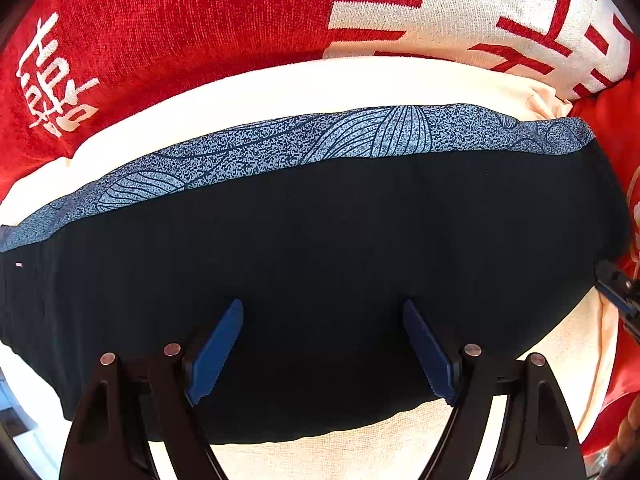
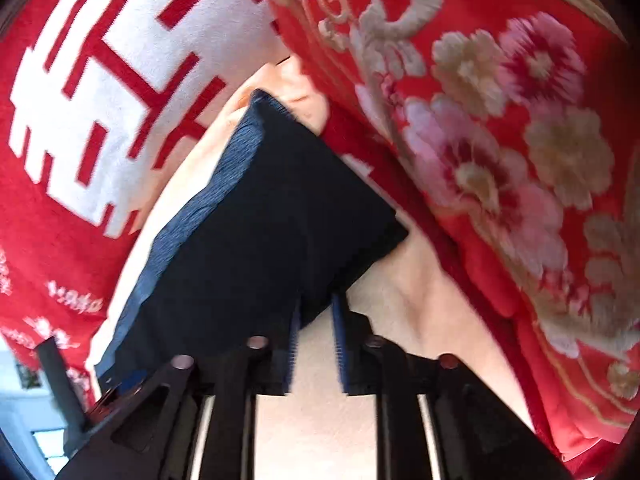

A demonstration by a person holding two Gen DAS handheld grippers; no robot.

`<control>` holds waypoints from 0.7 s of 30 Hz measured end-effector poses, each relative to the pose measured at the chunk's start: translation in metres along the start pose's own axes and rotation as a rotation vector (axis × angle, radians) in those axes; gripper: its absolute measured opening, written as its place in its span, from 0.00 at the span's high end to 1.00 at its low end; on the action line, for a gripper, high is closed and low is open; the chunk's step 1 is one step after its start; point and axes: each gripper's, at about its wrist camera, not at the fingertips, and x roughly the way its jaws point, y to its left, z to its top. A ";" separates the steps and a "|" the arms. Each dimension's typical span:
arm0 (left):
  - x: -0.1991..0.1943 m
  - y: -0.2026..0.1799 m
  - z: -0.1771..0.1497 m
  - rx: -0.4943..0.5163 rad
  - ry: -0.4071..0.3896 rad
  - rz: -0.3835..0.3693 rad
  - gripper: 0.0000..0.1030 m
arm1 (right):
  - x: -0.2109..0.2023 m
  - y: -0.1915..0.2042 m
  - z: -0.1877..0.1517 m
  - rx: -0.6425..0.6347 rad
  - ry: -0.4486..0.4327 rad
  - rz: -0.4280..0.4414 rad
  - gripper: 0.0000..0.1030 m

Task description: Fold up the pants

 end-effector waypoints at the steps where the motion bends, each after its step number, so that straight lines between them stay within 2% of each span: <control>1: 0.000 -0.001 0.000 0.001 -0.001 0.000 0.19 | -0.001 0.000 -0.004 0.000 0.021 0.038 0.60; 2: 0.001 -0.001 0.001 0.002 -0.002 0.000 0.19 | -0.002 -0.001 -0.009 0.013 0.042 0.080 0.51; 5: 0.001 0.001 0.000 0.003 -0.006 0.000 0.19 | 0.005 0.000 -0.024 0.047 0.093 0.158 0.50; 9: 0.001 0.003 -0.001 -0.003 0.000 0.003 0.19 | 0.016 -0.001 -0.040 0.083 0.130 0.196 0.50; 12: 0.001 0.005 -0.002 -0.001 -0.001 0.002 0.19 | 0.022 -0.001 -0.046 0.099 0.136 0.213 0.50; 15: 0.002 0.007 -0.001 -0.009 -0.003 0.014 0.13 | 0.021 -0.004 -0.047 0.110 0.132 0.225 0.50; 21: 0.003 0.009 -0.005 -0.013 -0.006 0.013 0.13 | 0.025 -0.010 -0.044 0.150 0.090 0.275 0.50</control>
